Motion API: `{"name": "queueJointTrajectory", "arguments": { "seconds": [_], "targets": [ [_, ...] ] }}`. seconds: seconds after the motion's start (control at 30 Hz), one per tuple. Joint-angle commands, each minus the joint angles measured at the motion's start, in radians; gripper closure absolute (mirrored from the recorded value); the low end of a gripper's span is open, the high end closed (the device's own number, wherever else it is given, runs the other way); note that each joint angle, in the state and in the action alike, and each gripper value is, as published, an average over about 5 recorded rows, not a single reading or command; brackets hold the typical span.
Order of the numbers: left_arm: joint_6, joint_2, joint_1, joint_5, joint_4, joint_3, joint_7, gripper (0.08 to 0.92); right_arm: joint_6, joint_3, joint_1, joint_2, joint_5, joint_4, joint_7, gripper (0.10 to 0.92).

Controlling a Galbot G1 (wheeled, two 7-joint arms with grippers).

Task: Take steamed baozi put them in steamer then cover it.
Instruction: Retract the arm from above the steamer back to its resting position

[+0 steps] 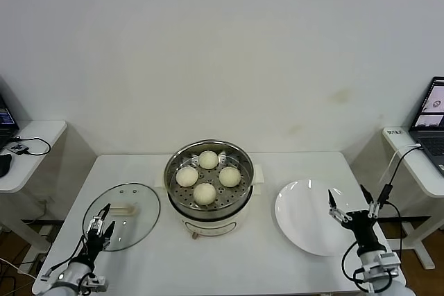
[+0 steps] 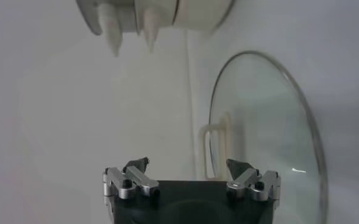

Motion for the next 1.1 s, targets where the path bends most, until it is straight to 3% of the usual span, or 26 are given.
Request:
{"name": "queueJointTrajectory", "arguments": {
  "seconds": [0.03,0.67,1.1],
  "targets": [
    [0.001,0.037,-0.116,0.032,0.069,0.039,0.012,0.177,0.009,0.021,-0.046,0.022,-0.006,0.011,0.0,0.203],
    [0.0,0.027,-0.241,0.02,0.207,0.102,0.011,0.177,0.014,0.024,-0.081,0.031,-0.02,0.028,-0.003,0.203],
    [-0.002,0.023,-0.274,-0.005,0.235,0.117,0.0,0.177,0.019,0.014,-0.082,0.037,-0.029,0.017,-0.005,0.202]
  ]
}}
